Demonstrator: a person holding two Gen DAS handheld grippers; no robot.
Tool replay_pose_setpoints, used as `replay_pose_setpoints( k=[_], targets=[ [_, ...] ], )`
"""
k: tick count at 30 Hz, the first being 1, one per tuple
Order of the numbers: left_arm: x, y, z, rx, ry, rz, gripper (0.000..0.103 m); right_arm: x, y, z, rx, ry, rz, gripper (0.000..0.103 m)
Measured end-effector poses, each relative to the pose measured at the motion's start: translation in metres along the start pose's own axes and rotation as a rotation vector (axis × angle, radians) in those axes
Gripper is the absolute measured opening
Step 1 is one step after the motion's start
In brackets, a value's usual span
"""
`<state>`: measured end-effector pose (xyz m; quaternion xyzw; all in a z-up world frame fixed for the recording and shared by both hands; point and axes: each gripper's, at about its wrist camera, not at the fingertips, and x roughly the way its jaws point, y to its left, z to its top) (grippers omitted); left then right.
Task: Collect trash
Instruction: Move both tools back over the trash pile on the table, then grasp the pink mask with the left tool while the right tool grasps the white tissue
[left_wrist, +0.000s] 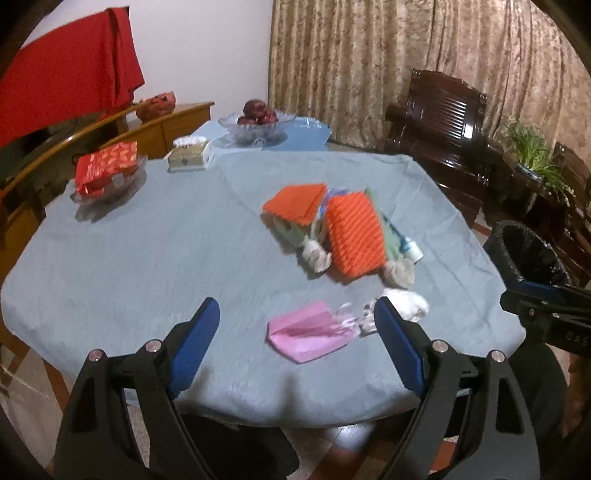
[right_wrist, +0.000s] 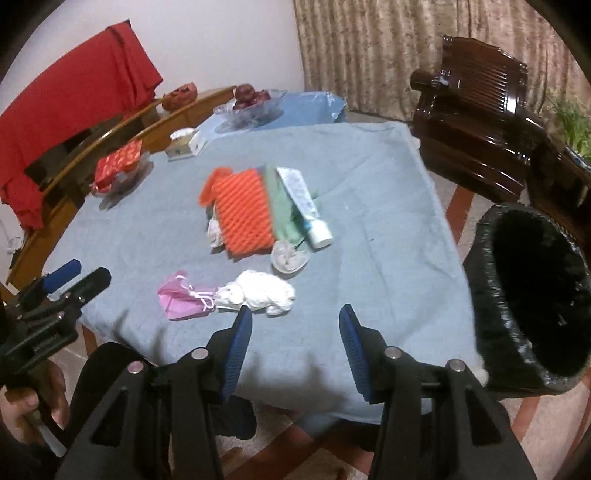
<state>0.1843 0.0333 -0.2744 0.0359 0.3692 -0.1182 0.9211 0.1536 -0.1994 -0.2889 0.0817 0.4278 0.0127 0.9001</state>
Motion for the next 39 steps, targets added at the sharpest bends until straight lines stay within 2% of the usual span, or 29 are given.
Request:
replay_pose_setpoints(
  k=[6,15,20,23,25,26,31,39],
  targets=[
    [0.035,0.018,-0.017,-0.003,0.070,-0.015,0.074,0.031,0.008,-0.002,0.003,0.044,-0.001,0.049],
    [0.082,0.019,-0.025,0.006,0.141,-0.038,0.073,0.063,0.017,0.004,-0.021,0.083,0.004,0.049],
    [0.108,0.015,-0.029,0.029,0.200,-0.065,0.055,0.075,0.017,0.009,-0.029,0.101,0.011,0.049],
    [0.119,0.012,-0.031,0.047,0.221,-0.082,0.049,0.082,0.016,0.010,-0.031,0.111,0.013,0.049],
    [0.124,0.011,-0.033,0.056,0.237,-0.087,0.031,0.085,0.015,0.010,-0.027,0.119,0.016,0.049],
    [0.126,0.011,-0.034,0.057,0.241,-0.091,0.019,0.086,0.015,0.011,-0.026,0.121,0.017,0.049],
    [0.120,0.017,-0.031,0.035,0.212,-0.101,0.012,0.089,0.018,0.011,-0.030,0.125,0.030,0.049],
    [0.094,0.029,-0.016,0.010,0.138,-0.034,0.011,0.088,0.026,0.012,-0.036,0.122,0.040,0.048]
  ],
)
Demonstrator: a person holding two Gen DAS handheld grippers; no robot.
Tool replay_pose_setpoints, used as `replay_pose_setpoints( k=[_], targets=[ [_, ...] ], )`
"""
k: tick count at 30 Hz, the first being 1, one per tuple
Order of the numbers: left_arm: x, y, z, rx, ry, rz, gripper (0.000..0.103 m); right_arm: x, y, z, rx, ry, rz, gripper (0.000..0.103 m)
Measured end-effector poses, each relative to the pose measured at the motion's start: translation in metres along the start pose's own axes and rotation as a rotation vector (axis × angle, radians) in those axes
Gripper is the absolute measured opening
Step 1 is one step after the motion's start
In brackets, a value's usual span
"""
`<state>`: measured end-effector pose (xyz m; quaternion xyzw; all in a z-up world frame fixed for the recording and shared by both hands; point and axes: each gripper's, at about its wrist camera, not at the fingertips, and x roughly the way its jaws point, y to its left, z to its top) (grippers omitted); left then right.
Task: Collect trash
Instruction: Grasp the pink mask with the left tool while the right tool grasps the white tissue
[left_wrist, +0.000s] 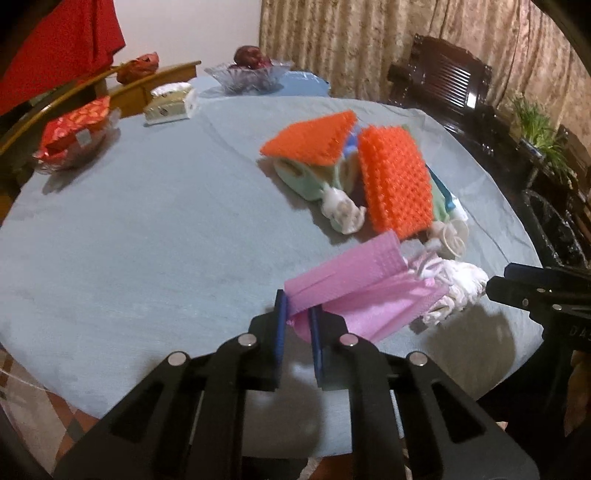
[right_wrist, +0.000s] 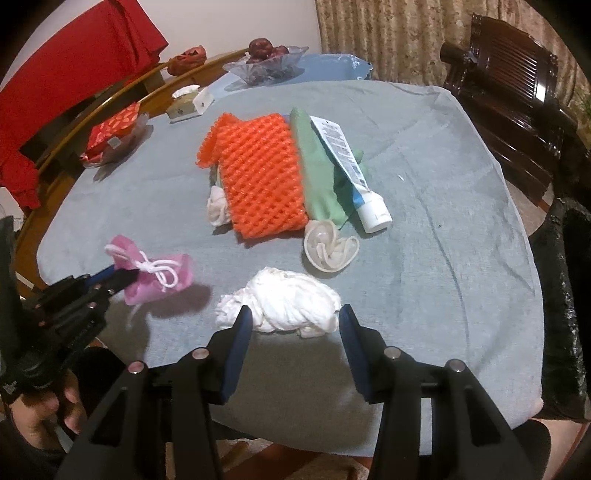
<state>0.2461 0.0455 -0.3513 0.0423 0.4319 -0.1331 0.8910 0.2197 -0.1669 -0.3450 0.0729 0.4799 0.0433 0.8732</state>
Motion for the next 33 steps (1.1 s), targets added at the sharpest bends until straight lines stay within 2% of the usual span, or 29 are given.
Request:
replay_pose_setpoints(
  k=[9,15,20,23,26,27,33],
  targets=[
    [-0.002,0.008,-0.003,-0.027,0.003,0.016,0.011,0.007,0.001,-0.001,0.002,0.005,-0.001,0.047],
    [0.002,0.008,-0.003,-0.030,0.008,0.009,0.011,0.024,0.000,-0.001,0.008,0.030,-0.004,0.040],
    [0.005,0.008,-0.004,-0.029,0.016,0.015,0.011,0.033,0.002,-0.001,-0.009,0.034,-0.022,0.030],
    [0.004,0.007,-0.005,-0.029,0.014,0.018,0.011,0.033,0.004,-0.002,-0.040,0.024,-0.045,0.018],
    [0.002,0.006,-0.004,-0.029,0.010,0.020,0.011,0.028,0.001,-0.003,-0.032,0.009,-0.031,0.008],
    [0.001,0.006,-0.003,-0.028,0.008,0.021,0.011,0.025,0.000,-0.003,-0.031,0.006,-0.028,0.001],
    [-0.009,-0.004,0.002,-0.015,-0.010,0.014,0.012,0.005,-0.010,0.001,-0.011,-0.021,-0.021,0.001]
  ],
)
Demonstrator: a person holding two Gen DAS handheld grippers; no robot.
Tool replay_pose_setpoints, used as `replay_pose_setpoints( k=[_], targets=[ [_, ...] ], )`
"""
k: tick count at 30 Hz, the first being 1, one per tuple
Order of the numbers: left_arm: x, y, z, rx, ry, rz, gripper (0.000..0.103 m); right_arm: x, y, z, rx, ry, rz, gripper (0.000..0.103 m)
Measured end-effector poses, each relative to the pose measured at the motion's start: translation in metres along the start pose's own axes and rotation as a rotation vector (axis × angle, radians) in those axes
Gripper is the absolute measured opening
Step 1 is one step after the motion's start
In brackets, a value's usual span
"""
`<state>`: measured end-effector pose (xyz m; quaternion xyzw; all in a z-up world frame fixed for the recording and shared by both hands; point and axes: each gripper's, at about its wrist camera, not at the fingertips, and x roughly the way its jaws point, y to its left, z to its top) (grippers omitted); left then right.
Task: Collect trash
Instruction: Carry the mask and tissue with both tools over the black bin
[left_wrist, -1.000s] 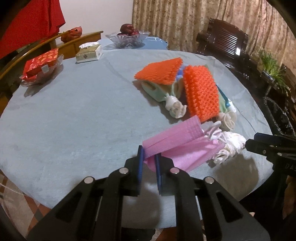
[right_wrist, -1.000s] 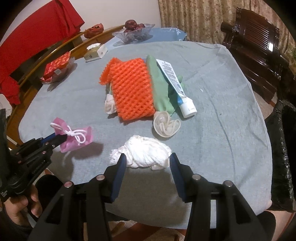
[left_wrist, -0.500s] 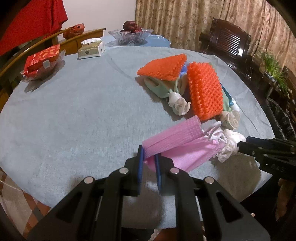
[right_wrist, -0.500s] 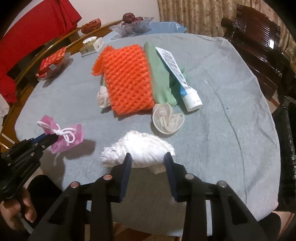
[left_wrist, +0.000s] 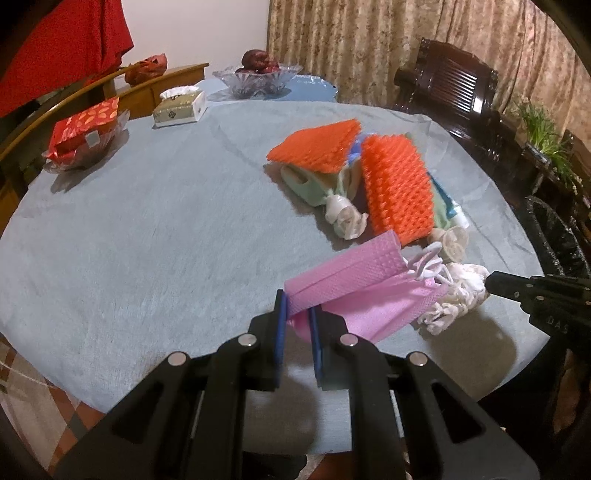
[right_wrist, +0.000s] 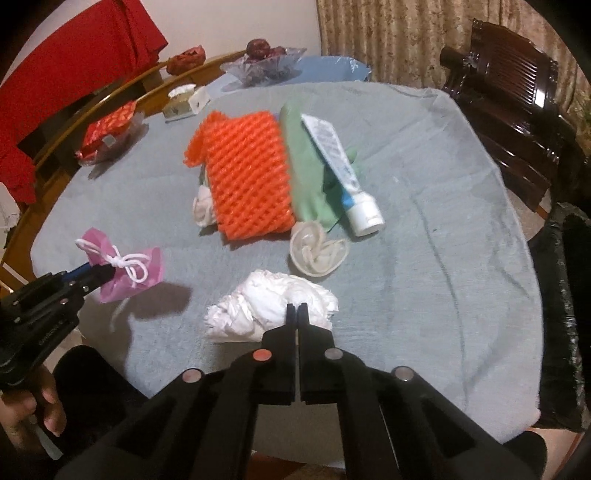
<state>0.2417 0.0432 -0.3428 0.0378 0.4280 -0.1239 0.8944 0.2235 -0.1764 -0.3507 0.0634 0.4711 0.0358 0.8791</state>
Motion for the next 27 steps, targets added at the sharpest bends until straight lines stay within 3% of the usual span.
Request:
replay_pose_setpoints(
  k=[9,15,19,27],
  targets=[
    [-0.020,-0.035,0.011,0.043,-0.027,-0.021,0.011,-0.047,-0.033,0.000,0.041,-0.069,-0.038,0.001],
    [-0.027,-0.087,0.026,0.099,-0.043,-0.076,0.012,-0.091,-0.085,-0.005,0.107,-0.127,-0.115,0.001],
    [-0.027,-0.136,0.039,0.158,-0.059,-0.136,0.012,-0.123,-0.136,-0.011,0.176,-0.167,-0.193,0.001],
    [-0.021,-0.270,0.074,0.297,-0.101,-0.302,0.012,-0.165,-0.248,-0.035,0.345,-0.200,-0.345,0.001]
  ],
)
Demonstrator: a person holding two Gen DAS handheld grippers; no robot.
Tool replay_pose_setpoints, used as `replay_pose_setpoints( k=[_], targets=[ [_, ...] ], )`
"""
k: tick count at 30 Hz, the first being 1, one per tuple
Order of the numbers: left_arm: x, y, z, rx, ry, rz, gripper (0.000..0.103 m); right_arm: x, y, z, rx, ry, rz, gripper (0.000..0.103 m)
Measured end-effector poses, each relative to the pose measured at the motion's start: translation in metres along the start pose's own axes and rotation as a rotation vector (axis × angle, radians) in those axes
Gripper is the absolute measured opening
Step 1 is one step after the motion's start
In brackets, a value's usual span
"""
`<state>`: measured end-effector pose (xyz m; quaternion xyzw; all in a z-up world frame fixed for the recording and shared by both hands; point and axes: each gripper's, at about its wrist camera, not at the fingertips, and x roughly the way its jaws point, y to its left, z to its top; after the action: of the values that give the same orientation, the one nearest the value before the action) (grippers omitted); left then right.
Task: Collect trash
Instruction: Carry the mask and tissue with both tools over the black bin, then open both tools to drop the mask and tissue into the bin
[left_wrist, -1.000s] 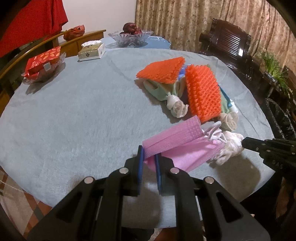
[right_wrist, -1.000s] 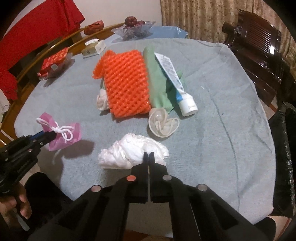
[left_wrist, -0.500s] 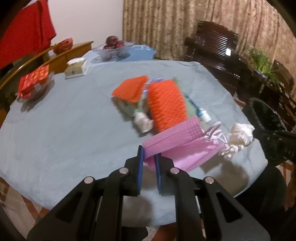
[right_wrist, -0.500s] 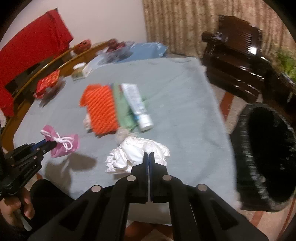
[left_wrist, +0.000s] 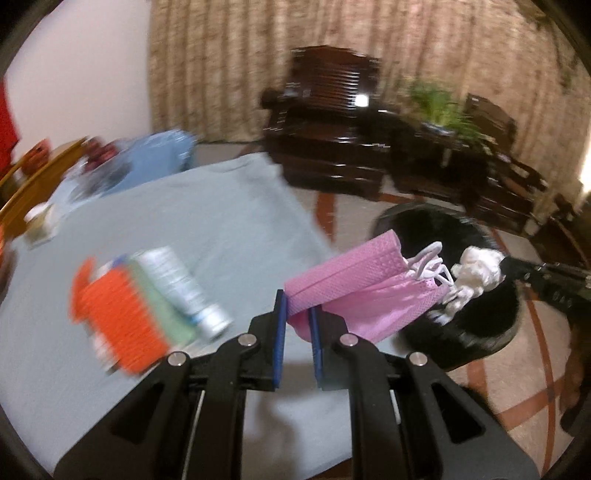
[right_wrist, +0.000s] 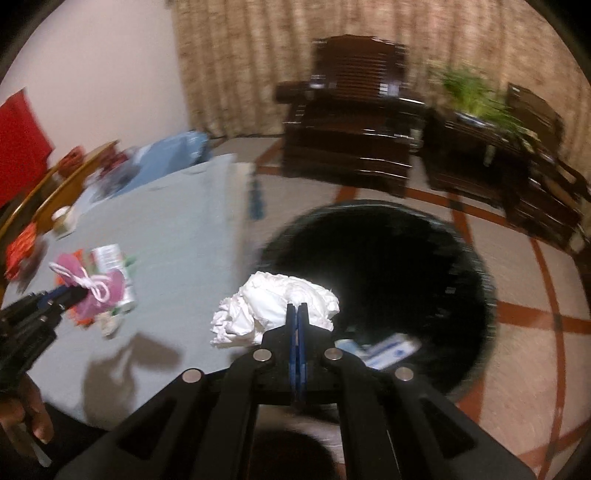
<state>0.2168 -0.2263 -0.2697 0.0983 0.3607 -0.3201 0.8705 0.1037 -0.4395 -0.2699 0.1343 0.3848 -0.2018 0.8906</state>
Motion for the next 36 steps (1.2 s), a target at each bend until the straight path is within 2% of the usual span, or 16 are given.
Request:
replay_pose_setpoints(
  k=[6,10,12,14,16,18,23,27,31,35,36],
  targets=[
    [0.045,-0.067,0.034,0.058,0.000,-0.091,0.012,0.012,-0.065,0.004,0.084,0.011,-0.086,0.001],
    [0.078,-0.103,0.047,0.078,0.027,-0.127,0.012,0.021,-0.089,0.007,0.109,0.021,-0.113,0.001],
    [0.093,-0.118,0.050,0.098,0.039,-0.139,0.019,0.029,-0.095,0.006,0.110,0.042,-0.120,0.002],
    [0.108,-0.132,0.051,0.125,0.049,-0.134,0.045,0.036,-0.100,0.004,0.110,0.059,-0.141,0.006],
    [0.119,-0.140,0.049,0.145,0.058,-0.139,0.047,0.039,-0.104,0.001,0.108,0.063,-0.166,0.017],
    [0.124,-0.142,0.047,0.151,0.073,-0.144,0.047,0.038,-0.105,-0.001,0.123,0.062,-0.166,0.019],
    [0.113,-0.114,0.034,0.120,0.076,-0.115,0.053,0.030,-0.096,-0.008,0.129,0.066,-0.138,0.019],
    [0.091,-0.070,0.017,0.063,0.079,-0.043,0.057,0.020,-0.068,-0.010,0.100,0.057,-0.075,0.022],
    [0.062,-0.016,-0.001,-0.020,0.075,0.040,0.062,0.015,-0.027,-0.011,0.039,0.040,-0.028,0.036],
    [0.025,0.034,-0.021,-0.076,0.062,0.146,0.070,0.014,0.014,-0.012,-0.005,0.032,0.024,0.044],
    [0.018,0.046,-0.024,-0.088,0.059,0.168,0.072,0.013,0.026,-0.012,-0.018,0.025,0.039,0.049]
  ],
)
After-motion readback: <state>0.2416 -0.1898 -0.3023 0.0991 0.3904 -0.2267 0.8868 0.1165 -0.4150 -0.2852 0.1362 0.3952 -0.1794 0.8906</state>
